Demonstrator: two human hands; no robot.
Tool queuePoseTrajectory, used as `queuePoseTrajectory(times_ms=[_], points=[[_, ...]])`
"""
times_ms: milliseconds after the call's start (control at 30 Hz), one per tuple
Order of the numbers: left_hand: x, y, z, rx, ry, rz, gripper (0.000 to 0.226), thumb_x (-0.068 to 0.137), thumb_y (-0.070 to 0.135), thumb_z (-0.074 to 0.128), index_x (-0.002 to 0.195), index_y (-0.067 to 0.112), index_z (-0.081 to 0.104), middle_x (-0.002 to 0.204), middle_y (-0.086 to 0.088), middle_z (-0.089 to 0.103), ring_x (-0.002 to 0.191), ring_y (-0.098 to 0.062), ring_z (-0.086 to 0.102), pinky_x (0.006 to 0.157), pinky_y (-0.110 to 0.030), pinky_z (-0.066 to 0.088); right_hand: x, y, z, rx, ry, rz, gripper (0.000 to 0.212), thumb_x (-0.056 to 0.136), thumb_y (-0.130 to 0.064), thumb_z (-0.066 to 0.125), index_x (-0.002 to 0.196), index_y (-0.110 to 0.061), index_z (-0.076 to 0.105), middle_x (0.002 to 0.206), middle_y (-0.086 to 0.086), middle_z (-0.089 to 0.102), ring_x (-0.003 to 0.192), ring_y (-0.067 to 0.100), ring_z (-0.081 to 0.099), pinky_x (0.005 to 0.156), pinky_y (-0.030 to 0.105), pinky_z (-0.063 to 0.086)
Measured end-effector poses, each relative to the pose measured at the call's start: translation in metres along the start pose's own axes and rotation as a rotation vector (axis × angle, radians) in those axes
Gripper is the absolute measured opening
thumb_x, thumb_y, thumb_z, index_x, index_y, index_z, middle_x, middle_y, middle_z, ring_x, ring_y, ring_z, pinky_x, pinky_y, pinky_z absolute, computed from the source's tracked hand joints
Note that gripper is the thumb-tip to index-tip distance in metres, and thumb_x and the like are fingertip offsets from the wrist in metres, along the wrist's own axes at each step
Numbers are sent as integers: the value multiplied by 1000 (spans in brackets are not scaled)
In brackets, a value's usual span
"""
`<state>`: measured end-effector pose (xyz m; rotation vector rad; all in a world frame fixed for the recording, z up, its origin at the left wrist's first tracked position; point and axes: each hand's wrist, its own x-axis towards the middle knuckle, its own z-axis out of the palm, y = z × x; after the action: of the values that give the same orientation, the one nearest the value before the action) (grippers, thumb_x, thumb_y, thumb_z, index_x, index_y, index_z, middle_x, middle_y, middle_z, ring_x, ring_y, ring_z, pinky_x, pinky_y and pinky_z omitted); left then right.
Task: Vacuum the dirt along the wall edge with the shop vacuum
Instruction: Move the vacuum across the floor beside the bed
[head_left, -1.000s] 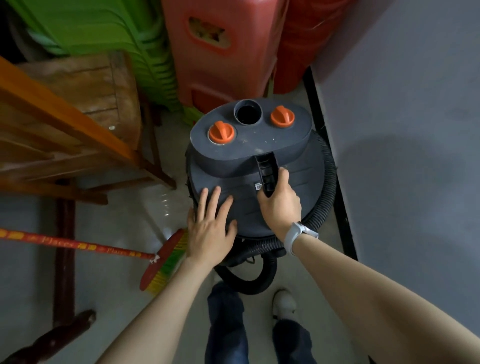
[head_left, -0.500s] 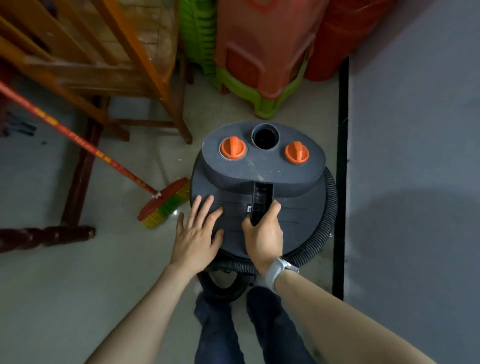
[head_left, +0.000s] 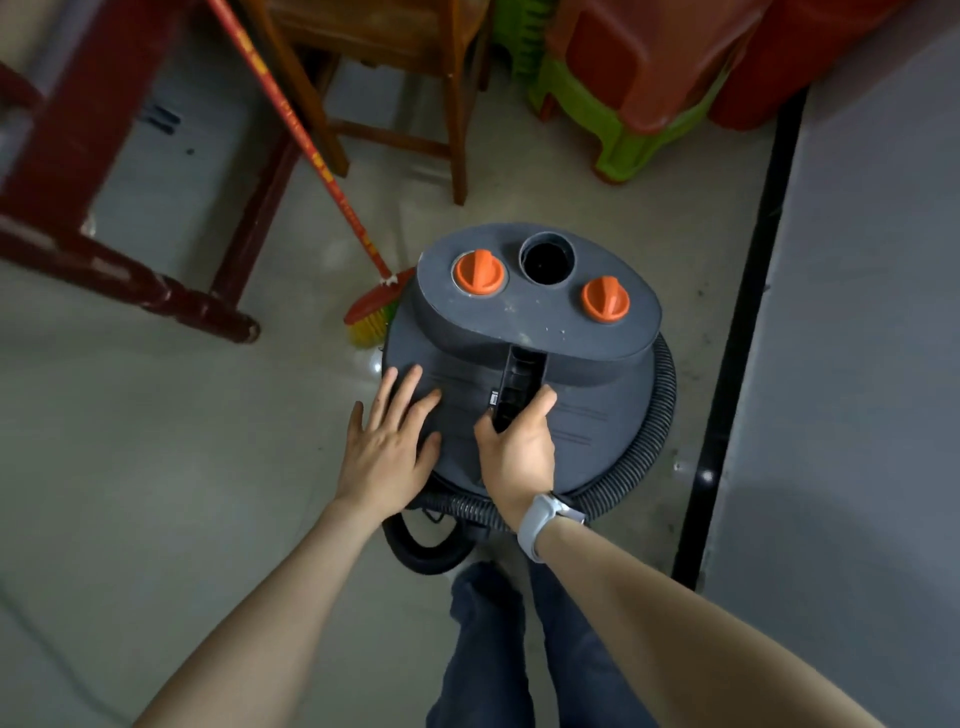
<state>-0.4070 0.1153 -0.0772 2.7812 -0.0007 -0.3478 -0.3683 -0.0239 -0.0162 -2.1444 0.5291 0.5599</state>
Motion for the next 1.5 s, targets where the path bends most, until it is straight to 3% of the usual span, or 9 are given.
queuePoseTrajectory(times_ms=[433, 700, 767, 867, 967, 1133, 1200, 1333, 1500], points=[[-171, -48, 18, -124, 112, -404, 45, 85, 39, 37, 127, 22, 43, 148, -5, 33, 138, -23, 20, 92, -59, 43, -107, 14, 77, -288, -325, -205, 35, 92, -22, 50, 117, -8, 29, 110, 15, 56, 87, 39, 60, 73, 45, 51], [-249, -38, 33, -357, 189, -731, 56, 84, 42, 31, 133, 20, 47, 152, 3, 22, 142, -13, 7, 104, -57, 29, -159, 33, 108, -434, -535, -270, 44, 93, -27, 54, 123, -10, 26, 123, 13, 53, 99, 35, 60, 84, 42, 52], [-260, -37, 31, -453, 278, -812, 59, 85, 43, 32, 133, 14, 50, 151, 1, 22, 140, -15, 9, 107, -53, 29, -171, 32, 115, -410, -585, -305, 46, 94, -26, 54, 126, -7, 27, 132, 12, 46, 114, 31, 55, 95, 25, 44], [-270, -40, 26, -603, 401, -958, 45, 93, 26, 49, 135, 10, 47, 153, -2, 22, 142, -16, 11, 112, -43, 26, -187, 23, 127, -460, -601, -405, 56, 97, -28, 49, 138, -2, 21, 145, 10, 31, 134, 25, 33, 95, -6, 5], [-281, -45, 22, -660, 479, -1084, 44, 94, 15, 51, 137, 10, 44, 154, -4, 25, 144, -19, 15, 115, -33, 22, -198, 13, 149, -385, -689, -306, 50, 96, -24, 49, 135, -3, 26, 133, 22, 45, 116, 34, 47, 99, 33, 36], [-281, -53, 12, -663, 523, -1091, 51, 93, 35, 45, 137, 8, 45, 150, -9, 34, 141, -25, 24, 113, -29, 17, -181, -19, 167, -753, -830, -544, 20, 99, -23, 39, 103, -4, 33, 112, 27, 59, 105, 41, 56, 78, 38, 41], [-273, -56, 7, -592, 522, -1017, 62, 89, 47, 39, 135, 7, 46, 144, -14, 42, 136, -32, 33, 112, -43, 27, -164, -34, 156, -1006, -813, -838, 26, 99, -26, 38, 112, -7, 49, 114, 19, 62, 108, 37, 56, 82, 40, 43], [-261, -63, 0, -488, 484, -929, 61, 93, 52, 33, 134, 7, 41, 119, -17, 60, 108, -36, 58, 87, -49, 51, -128, -57, 142, -930, -523, -1542, 37, 86, -31, 48, 116, -14, 61, 105, 11, 64, 102, 29, 51, 76, 44, 51], [-259, -70, -8, -143, 452, -885, 58, 75, 26, 75, 122, 0, 55, 86, -11, 64, 67, -27, 63, 53, -33, 52, -98, -63, 168, -1426, -508, -1543, 79, 79, -44, 66, 144, -26, 27, 143, 20, 43, 131, 41, 41, 93, 74, 28]])
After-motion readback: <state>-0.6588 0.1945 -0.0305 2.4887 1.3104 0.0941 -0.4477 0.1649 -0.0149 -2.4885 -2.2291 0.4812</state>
